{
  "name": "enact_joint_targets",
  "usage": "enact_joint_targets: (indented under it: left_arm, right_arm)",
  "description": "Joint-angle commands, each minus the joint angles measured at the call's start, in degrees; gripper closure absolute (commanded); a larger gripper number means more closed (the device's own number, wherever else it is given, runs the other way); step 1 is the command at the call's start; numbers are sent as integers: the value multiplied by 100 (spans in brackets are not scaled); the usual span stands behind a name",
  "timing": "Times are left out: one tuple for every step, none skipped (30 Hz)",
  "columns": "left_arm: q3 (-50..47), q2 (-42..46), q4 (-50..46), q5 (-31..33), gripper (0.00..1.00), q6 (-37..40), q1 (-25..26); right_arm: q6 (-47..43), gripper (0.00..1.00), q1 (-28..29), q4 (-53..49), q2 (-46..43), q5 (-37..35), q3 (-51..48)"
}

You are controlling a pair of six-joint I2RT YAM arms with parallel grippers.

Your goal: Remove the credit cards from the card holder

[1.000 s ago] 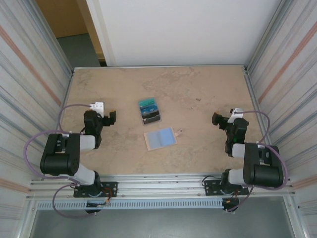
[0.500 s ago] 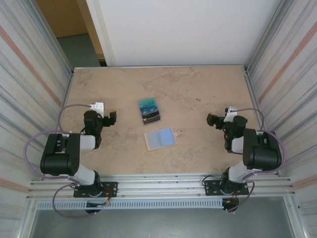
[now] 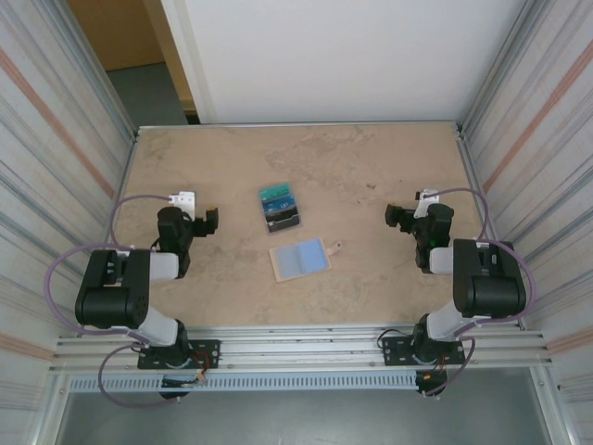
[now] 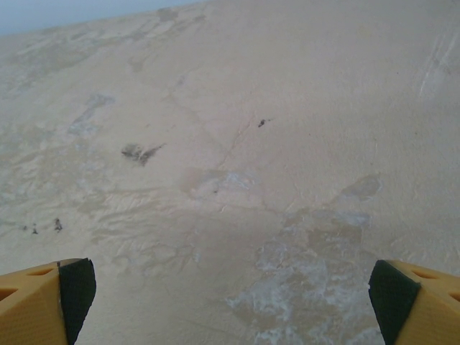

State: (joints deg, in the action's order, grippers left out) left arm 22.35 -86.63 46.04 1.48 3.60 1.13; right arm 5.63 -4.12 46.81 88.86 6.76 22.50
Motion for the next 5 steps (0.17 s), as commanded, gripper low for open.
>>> enact_joint_targets:
  left_arm:
    - [85, 3, -7, 18, 1, -31, 28]
    - [88, 5, -8, 13, 1, -33, 32]
    - [86, 4, -10, 19, 1, -31, 28]
    - [88, 12, -8, 14, 1, -34, 29]
    - [77, 12, -9, 11, 1, -32, 28]
  right_arm:
    - [-85, 1, 15, -42, -45, -184, 76]
    - [-88, 1, 26, -42, -43, -192, 72]
    - [-87, 1, 21, -47, -45, -201, 70]
    - [-85, 1, 25, -49, -49, -194, 70]
    - [-88, 1, 25, -48, -45, -200, 62]
